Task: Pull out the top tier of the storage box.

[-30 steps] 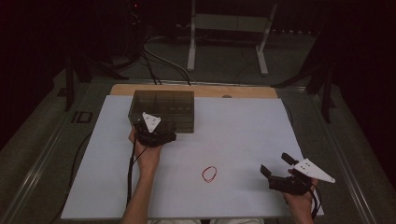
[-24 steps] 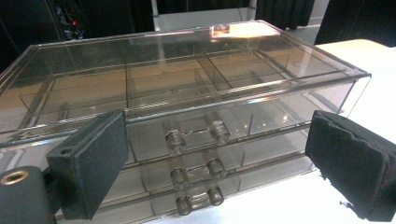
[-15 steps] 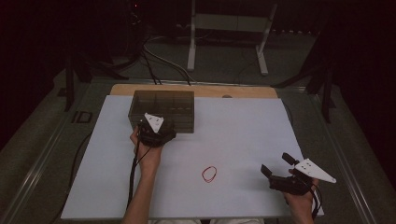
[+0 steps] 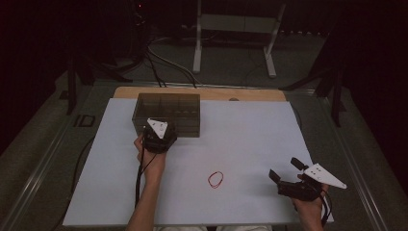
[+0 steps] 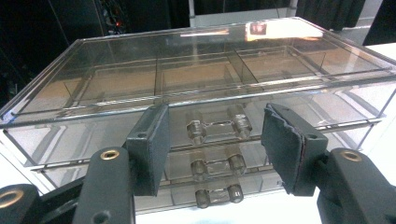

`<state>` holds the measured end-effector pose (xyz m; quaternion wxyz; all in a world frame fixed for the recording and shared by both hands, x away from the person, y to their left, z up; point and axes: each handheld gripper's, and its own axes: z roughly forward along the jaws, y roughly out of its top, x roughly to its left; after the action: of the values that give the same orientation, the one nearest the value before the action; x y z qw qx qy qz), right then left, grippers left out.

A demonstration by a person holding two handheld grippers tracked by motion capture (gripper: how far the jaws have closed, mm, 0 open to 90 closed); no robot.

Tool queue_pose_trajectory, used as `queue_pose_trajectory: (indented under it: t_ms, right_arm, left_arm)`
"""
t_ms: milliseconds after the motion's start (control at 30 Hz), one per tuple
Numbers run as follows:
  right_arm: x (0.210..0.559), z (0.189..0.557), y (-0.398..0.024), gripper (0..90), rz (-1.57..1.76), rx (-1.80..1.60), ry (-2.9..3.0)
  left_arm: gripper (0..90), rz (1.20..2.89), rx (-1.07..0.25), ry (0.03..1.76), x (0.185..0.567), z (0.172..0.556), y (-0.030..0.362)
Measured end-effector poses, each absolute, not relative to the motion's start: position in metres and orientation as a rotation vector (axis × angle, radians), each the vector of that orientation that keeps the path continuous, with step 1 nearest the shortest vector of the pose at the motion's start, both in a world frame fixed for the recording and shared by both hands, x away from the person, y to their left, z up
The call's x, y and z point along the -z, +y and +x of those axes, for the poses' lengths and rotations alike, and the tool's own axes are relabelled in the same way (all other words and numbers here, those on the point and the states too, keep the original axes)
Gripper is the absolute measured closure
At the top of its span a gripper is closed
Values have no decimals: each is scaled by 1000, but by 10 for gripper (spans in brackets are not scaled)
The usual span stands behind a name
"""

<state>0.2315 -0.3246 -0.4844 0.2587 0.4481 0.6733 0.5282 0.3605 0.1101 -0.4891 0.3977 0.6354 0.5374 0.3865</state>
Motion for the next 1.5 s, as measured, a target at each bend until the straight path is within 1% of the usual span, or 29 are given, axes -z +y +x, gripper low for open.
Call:
queue_pose_trajectory:
  t_ms: [367,667,800,1267,1500]
  right_arm:
    - [484,232,-325,0,1216,-1431,1824]
    - [485,232,-325,0,1218,-1431,1824]
    - [485,232,-325,0,1217,-1430,1824]
    - [485,232,-325,0,1226,-1433,1820]
    - [485,232,-325,0,1228,-1433,1819]
  left_arm:
    - [454,1602,-940,1390,491,361,110]
    - [540,1585,-902,1411,492,363,110]
    - [553,1577,-897,1417,492,363,109]
    - [551,1571,-952,1447,493,363,102]
    - [550,1558,-952,1464,495,364,100]
